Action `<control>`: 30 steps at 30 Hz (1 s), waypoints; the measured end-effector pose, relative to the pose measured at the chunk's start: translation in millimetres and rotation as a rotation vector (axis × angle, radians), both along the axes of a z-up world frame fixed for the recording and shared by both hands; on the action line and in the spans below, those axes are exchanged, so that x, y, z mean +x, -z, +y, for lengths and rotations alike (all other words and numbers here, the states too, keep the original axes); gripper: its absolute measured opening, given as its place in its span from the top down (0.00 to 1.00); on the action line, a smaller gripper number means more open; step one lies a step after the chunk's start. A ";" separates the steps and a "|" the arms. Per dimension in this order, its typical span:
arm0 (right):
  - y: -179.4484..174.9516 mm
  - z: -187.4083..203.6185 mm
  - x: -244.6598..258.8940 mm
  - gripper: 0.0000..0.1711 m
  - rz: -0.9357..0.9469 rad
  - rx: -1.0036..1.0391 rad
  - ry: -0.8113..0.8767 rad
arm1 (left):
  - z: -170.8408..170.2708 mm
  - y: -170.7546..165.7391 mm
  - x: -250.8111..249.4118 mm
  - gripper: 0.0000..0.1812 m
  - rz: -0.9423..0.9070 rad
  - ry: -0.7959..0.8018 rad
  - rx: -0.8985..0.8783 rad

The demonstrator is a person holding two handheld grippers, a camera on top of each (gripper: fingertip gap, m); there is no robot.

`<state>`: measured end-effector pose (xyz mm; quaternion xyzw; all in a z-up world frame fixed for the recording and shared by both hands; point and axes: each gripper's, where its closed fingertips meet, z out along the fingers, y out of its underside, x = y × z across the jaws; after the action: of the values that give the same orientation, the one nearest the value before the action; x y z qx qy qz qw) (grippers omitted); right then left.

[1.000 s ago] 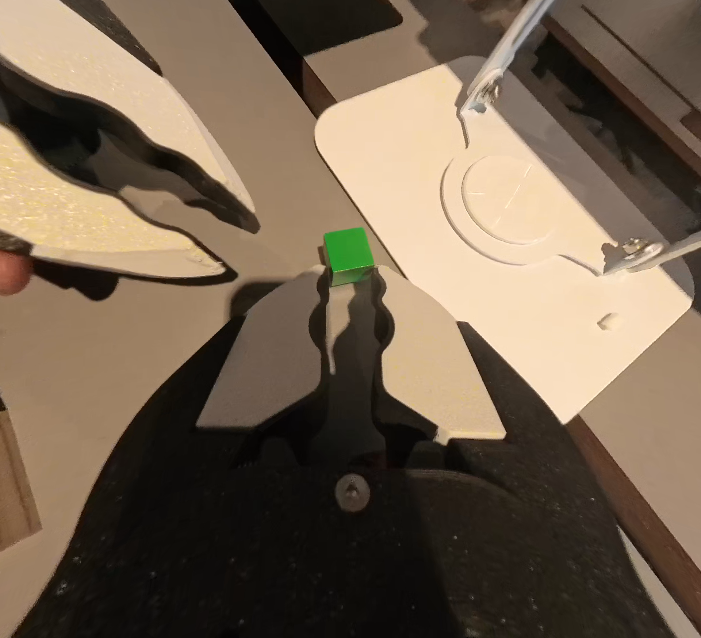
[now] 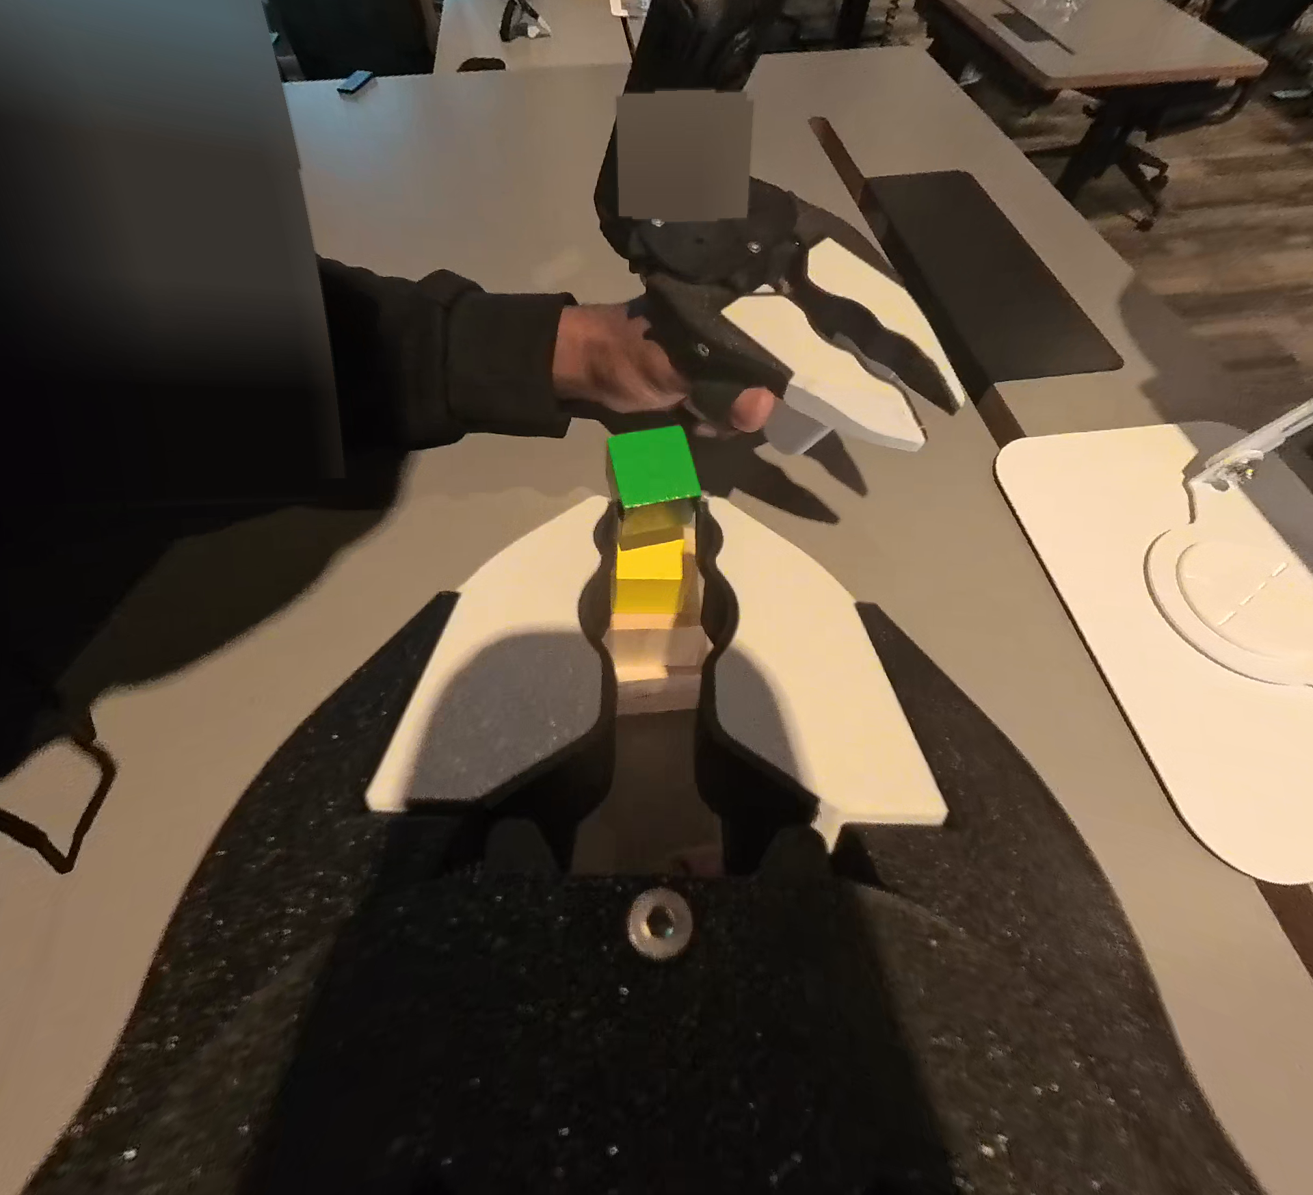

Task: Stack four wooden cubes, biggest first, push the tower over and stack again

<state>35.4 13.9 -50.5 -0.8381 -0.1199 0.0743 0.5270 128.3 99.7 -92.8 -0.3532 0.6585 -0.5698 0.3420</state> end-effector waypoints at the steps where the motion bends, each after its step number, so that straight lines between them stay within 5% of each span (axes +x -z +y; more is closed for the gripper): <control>1: 0.2 -0.8 0.6 0.88 -0.001 -0.008 0.002 | -0.7 0.9 0.0 0.89 0.002 0.001 0.008; 30: 14.6 -3.6 -1.1 0.88 -0.100 -0.195 0.095 | -4.3 7.9 3.3 0.90 0.029 -0.006 0.062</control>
<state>34.2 10.3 -65.1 -0.8927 -0.0985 0.0186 0.4394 131.6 95.4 -100.7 -0.3526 0.6796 -0.5429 0.3450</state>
